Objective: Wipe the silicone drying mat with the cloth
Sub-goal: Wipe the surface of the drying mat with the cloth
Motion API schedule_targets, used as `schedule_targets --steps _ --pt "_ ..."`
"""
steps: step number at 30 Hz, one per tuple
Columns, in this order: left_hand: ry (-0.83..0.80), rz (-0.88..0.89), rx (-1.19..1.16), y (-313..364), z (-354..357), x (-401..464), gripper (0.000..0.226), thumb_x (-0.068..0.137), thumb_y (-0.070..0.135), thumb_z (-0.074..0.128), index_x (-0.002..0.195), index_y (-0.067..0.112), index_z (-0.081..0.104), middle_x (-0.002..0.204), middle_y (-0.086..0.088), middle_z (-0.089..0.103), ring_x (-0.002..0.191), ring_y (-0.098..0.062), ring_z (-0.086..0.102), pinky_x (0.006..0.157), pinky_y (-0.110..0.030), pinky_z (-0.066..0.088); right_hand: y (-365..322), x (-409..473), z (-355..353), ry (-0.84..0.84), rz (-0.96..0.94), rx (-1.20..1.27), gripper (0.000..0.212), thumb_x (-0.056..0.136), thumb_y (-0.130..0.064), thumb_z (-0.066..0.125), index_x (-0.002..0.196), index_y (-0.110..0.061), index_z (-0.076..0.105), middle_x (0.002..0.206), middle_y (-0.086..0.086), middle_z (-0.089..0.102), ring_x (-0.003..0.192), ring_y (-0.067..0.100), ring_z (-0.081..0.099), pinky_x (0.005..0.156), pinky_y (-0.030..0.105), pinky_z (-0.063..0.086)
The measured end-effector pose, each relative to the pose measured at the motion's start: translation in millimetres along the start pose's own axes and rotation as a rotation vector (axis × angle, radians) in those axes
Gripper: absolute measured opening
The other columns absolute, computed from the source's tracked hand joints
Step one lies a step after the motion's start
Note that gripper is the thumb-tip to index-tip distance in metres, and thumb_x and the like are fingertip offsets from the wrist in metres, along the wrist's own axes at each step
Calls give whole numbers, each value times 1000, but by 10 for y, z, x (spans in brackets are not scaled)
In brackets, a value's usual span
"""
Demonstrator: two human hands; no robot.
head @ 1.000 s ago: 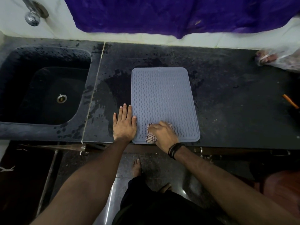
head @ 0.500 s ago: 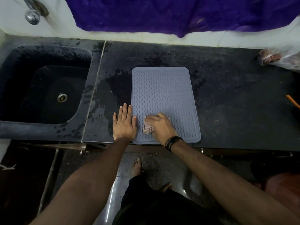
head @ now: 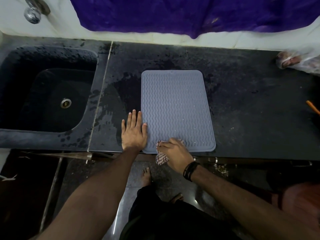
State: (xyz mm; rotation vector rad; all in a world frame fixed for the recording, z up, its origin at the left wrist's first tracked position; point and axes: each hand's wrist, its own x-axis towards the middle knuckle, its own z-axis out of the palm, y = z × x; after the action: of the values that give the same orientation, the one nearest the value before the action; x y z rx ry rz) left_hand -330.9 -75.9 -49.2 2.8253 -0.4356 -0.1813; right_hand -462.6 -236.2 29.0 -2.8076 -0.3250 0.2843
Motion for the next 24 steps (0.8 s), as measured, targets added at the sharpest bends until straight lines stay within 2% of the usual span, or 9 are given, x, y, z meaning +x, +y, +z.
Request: schedule_targets --steps 6,11,19,22,24 --pt "-2 2 -4 5 -4 -3 61 106 45 18 161 22 10 169 -1 4 155 -17 -2 125 -48 0 59 147 -93 121 144 83 50 75 -8 70 124 -16 62 122 3 65 113 22 48 100 35 40" --pt "12 7 -8 4 -21 -9 60 106 45 18 161 21 13 168 -2 7 155 -18 1 125 -48 0 22 216 -98 34 129 3 45 75 -10 67 120 -14 63 115 5 65 111 24 47 98 38 41" --pt "1 -3 -5 21 -35 -16 60 106 44 18 161 21 10 169 -2 4 155 -17 -2 125 -47 -2 -5 -96 0 -20 58 88 52 73 -12 68 125 -17 59 120 2 63 114 22 46 100 39 38" --pt "6 -1 -7 11 -33 -13 60 106 44 18 161 21 11 169 -2 5 155 -17 -1 125 -46 -2 59 32 -59 104 161 198 45 72 -5 64 115 -17 61 112 2 65 106 21 54 92 35 45" --pt "2 3 2 14 -23 -13 61 106 45 17 161 21 10 169 -2 4 155 -17 -1 125 -46 -2 82 162 -116 112 226 236 44 76 -6 63 119 -15 57 116 4 62 103 22 57 83 35 51"
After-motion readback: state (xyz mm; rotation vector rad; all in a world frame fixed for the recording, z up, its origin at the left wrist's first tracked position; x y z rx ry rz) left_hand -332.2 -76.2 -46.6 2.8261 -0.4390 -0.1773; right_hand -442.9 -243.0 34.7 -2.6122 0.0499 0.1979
